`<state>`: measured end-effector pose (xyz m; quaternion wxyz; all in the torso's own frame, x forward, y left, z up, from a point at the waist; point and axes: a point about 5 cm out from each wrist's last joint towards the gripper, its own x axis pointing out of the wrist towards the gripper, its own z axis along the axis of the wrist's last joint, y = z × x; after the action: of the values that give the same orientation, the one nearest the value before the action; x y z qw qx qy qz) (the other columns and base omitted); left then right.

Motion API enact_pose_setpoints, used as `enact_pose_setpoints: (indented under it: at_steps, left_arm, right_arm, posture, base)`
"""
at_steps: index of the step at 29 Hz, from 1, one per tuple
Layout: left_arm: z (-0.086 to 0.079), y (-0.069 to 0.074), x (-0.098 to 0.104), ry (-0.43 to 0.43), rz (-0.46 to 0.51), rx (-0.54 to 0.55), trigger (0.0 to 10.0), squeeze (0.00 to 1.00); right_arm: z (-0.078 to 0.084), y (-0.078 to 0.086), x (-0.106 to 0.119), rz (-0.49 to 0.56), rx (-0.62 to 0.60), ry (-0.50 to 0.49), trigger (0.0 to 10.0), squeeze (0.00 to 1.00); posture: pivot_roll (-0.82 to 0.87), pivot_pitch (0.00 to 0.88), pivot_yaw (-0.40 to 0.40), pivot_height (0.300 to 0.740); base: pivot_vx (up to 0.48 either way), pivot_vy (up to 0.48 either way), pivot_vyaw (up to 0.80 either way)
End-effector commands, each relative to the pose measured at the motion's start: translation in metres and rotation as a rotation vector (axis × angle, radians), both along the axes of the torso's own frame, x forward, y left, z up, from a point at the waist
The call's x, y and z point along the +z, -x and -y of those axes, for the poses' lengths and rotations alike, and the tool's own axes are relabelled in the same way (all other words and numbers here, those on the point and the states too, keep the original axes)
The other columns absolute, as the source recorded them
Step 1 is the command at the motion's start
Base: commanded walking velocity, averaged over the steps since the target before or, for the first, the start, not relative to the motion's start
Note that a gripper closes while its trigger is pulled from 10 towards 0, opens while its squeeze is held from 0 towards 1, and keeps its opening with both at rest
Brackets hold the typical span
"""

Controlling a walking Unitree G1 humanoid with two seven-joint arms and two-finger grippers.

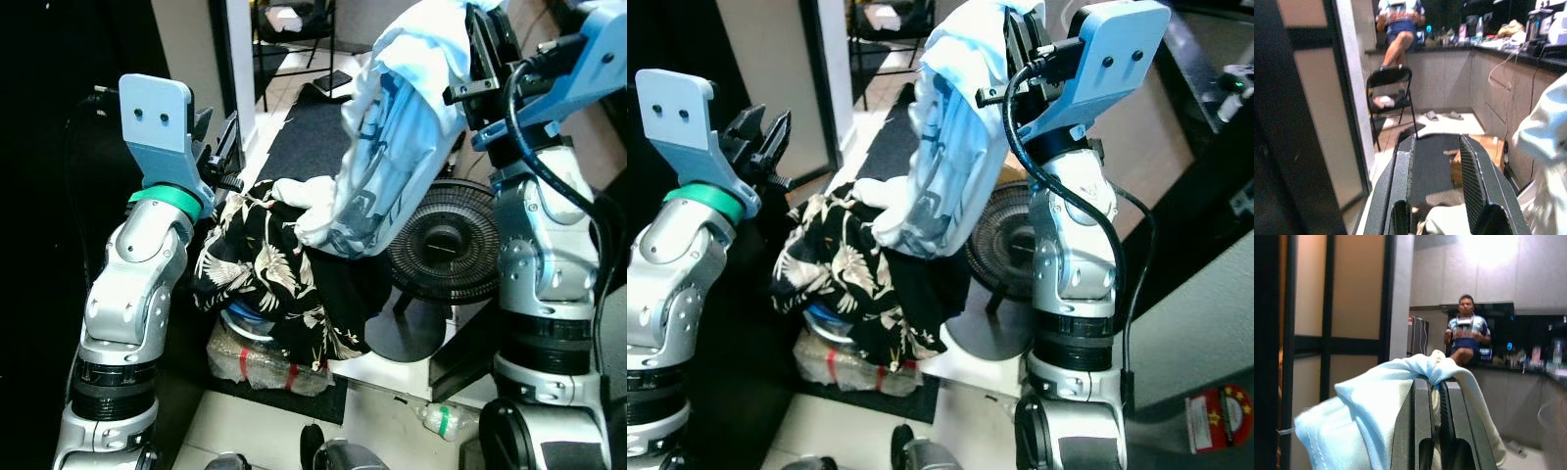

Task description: Clothes washing

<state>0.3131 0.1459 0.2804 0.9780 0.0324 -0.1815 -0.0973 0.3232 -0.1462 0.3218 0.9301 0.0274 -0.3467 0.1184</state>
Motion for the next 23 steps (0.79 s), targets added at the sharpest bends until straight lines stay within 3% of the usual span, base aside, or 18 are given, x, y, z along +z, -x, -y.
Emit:
enact_pose_setpoints:
  at_steps: [1, 3, 16, 23]
  left_arm:
    - [0.002, 0.002, 0.004, 0.000, 0.010, -0.013, 10.0, 0.00]
    - [-0.004, 0.003, 0.007, 0.006, 0.007, 0.006, 10.0, 0.00]
    - [-0.008, 0.001, 0.011, 0.013, -0.002, 0.023, 10.0, 0.00]
    - [-0.007, 0.003, 0.023, -0.078, 0.070, 0.037, 10.0, 0.00]
  right_arm:
    - [0.006, -0.004, -0.008, -0.045, -0.024, -0.038, 10.0, 0.00]
    - [0.006, -0.005, -0.014, -0.079, -0.040, -0.082, 10.0, 0.00]
    - [0.002, -0.005, -0.019, -0.102, -0.052, -0.097, 10.0, 0.00]
    - [-0.005, -0.002, -0.014, -0.070, -0.046, -0.082, 10.0, 0.00]
  posture:
    - [0.03, 0.000, 0.021, 0.740]
    - [0.03, 0.000, 0.025, 0.740]
    - [0.04, 0.000, 0.038, 0.740]
    - [0.04, 0.000, 0.047, 0.740]
  base:
    - [0.000, 0.000, -0.80]
    - [0.000, 0.000, -0.80]
    - [0.000, 0.000, -0.80]
    - [0.000, 0.000, -0.80]
